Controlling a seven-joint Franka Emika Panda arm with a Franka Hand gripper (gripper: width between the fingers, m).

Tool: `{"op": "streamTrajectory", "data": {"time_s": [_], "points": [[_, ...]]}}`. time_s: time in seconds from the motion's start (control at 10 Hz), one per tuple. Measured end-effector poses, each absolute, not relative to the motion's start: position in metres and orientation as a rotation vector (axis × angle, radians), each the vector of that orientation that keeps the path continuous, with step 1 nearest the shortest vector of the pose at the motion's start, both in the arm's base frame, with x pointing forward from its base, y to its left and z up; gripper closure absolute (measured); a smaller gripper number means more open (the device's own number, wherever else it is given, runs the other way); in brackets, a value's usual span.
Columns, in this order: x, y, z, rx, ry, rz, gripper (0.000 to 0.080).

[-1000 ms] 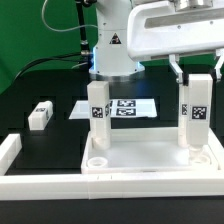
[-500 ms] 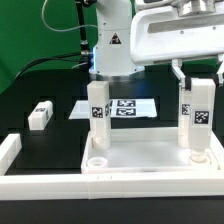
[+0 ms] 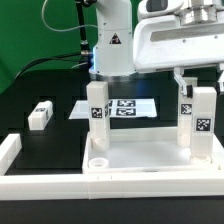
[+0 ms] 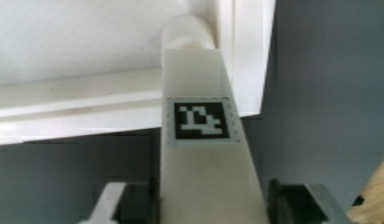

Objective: Assemble desk

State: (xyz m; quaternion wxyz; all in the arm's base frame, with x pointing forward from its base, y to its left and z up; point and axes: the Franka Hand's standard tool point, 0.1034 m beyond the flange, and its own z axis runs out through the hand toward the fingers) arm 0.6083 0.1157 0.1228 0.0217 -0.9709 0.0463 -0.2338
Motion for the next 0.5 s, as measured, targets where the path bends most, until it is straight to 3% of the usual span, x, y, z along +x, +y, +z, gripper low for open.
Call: {"op": "streamTrajectory", "data": {"time_s": [0.5], "points": [[0.612,0.117,0.1233,-2.995,0.138,-0.769,0.0506]]}}
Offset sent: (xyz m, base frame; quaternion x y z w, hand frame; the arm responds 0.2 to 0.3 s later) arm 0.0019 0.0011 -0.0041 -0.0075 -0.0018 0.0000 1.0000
